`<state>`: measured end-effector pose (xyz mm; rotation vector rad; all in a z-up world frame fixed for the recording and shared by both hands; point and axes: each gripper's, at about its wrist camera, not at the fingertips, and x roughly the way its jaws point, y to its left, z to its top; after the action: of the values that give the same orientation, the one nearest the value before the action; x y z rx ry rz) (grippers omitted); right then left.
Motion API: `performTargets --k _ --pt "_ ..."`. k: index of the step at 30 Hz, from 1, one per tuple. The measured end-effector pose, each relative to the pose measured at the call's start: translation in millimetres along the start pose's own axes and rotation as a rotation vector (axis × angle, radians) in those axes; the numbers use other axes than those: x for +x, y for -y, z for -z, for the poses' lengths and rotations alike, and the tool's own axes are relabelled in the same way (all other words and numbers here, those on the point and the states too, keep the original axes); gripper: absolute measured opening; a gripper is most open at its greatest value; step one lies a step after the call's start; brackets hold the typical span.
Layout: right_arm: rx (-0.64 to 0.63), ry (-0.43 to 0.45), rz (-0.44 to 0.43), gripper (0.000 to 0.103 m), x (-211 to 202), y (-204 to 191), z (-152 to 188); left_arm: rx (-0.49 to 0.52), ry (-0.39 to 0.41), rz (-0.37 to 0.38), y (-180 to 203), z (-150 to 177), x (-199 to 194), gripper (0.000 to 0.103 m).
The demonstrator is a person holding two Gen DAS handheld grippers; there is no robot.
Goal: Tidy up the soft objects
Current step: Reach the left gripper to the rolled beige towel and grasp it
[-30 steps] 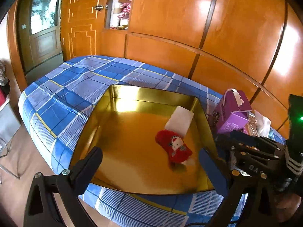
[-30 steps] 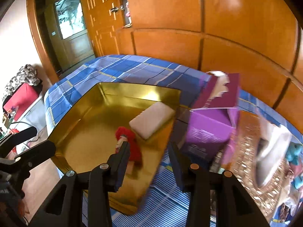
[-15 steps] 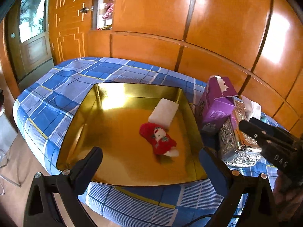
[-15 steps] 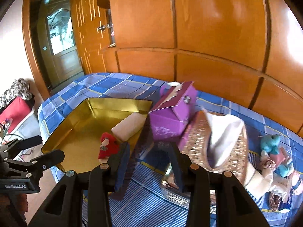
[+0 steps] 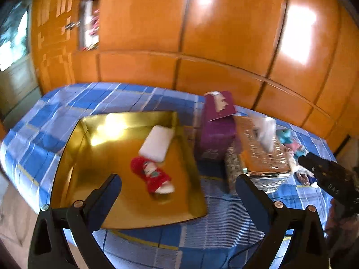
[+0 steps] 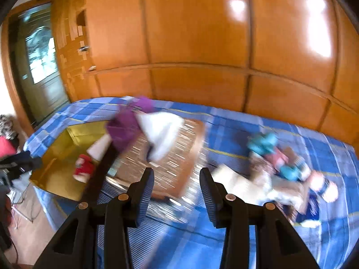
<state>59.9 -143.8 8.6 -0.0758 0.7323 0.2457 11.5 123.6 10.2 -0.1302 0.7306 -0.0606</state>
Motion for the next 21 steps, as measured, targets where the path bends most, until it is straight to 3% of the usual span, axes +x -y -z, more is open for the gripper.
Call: performTargets --k 8,14,18,21 --pt "0.153 -0.108 0.152 0.042 -14 88 53 0.302 0.012 0.196 89 -19 -1 0.102" --pt "0.239 -0.136 0.224 0.042 -31 133 85 0.558 0.022 0.328 170 -24 7 0.102" --pt "0.293 -0.130 0.243 0.042 -38 154 98 0.773 -0.061 0.379 235 -16 34 0.102" --pt "0.321 -0.122 0.243 0.042 -41 161 102 0.912 -0.136 0.351 278 -5 64 0.102"
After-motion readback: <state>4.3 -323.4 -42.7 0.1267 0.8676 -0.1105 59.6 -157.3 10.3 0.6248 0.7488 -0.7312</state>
